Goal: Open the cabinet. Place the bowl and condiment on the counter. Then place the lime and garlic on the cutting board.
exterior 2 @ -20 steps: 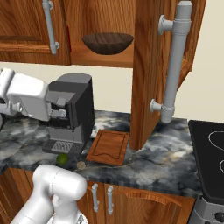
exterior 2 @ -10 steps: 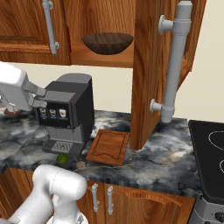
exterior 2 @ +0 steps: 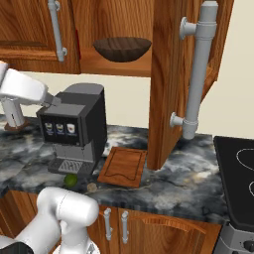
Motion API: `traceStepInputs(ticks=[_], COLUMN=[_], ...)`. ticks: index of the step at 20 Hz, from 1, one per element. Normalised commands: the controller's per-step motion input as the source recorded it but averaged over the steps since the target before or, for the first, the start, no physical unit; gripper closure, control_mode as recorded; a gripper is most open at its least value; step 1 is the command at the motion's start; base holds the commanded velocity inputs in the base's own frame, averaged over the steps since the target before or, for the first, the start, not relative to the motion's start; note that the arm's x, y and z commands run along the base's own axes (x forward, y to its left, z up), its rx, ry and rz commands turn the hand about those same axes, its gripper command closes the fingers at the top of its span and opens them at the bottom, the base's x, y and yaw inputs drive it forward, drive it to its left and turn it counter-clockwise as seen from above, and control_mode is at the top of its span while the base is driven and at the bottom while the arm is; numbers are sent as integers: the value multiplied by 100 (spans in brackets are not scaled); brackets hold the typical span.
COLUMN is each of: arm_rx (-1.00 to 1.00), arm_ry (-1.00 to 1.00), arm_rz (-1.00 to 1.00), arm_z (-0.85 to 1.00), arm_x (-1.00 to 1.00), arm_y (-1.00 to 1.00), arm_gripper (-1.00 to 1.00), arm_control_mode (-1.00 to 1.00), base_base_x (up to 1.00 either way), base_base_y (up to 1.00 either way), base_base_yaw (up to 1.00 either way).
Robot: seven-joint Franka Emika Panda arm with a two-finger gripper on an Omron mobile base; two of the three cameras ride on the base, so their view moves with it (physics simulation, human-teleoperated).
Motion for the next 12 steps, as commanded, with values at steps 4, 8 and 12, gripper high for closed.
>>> traceStepInputs(ticks=[4,8,12], arm_rx=[38,23,11], arm_ry=[-20,-7,0], arm_rz=[18,18,21], arm_z=[25,36,10], arm_x=[57,42,56], arm_y=[33,67,87], arm_gripper=[-100,-100,-100], arm_control_mode=[-100,-100,-100], base_base_x=[0,0,0], base_base_y=[0,0,0], base_base_yaw=[0,0,0])
